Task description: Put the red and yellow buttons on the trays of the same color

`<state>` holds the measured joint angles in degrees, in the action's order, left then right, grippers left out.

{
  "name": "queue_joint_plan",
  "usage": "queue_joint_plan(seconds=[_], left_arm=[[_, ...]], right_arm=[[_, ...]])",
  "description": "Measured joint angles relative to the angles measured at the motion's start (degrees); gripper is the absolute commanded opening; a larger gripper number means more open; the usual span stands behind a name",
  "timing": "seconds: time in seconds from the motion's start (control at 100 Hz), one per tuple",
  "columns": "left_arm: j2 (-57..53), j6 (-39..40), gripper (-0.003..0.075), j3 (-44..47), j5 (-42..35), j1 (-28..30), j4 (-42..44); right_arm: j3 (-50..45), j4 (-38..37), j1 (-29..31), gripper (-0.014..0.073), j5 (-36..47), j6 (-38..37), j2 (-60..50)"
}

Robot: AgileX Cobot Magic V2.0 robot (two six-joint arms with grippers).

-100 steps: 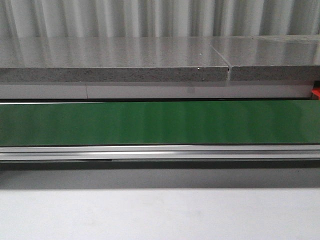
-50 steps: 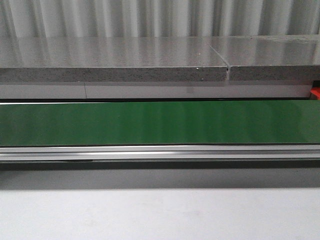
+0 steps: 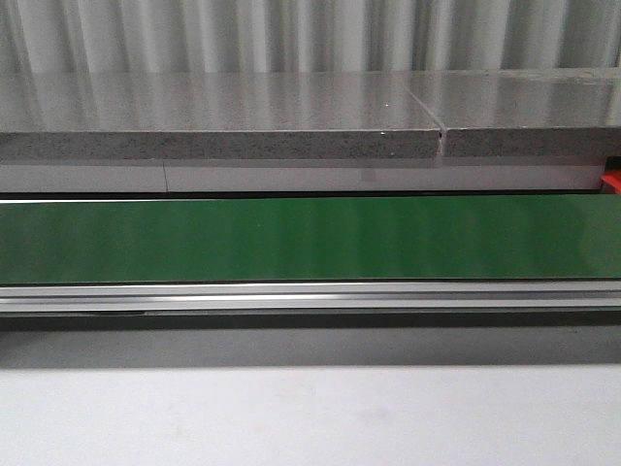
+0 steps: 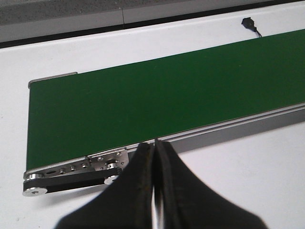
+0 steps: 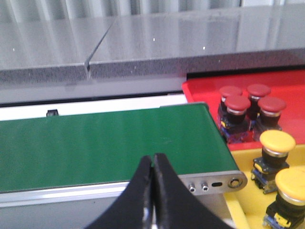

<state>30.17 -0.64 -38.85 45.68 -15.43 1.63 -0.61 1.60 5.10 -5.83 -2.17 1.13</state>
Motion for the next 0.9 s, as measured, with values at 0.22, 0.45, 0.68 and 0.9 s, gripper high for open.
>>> queue_joint_plan(seconds=[0.22, 0.45, 0.68, 0.9], left_arm=[[0.0, 0.0, -0.0021, 0.0, -0.2, 0.0, 0.0], [0.0, 0.0, -0.0021, 0.0, -0.3, 0.0, 0.0], [0.0, 0.0, -0.0021, 0.0, -0.3, 0.0, 0.0], [0.0, 0.0, -0.0021, 0.0, -0.3, 0.0, 0.0]], right_arm=[[-0.9, 1.8, 0.0, -0.0069, 0.7, 0.0, -1.7], [-0.9, 1.9, 0.0, -0.0069, 1.0, 0.0, -1.7], [-0.9, 1.9, 0.0, -0.0069, 1.0, 0.0, -1.7], [-0.9, 1.9, 0.0, -0.0069, 1.0, 0.0, -1.7]])
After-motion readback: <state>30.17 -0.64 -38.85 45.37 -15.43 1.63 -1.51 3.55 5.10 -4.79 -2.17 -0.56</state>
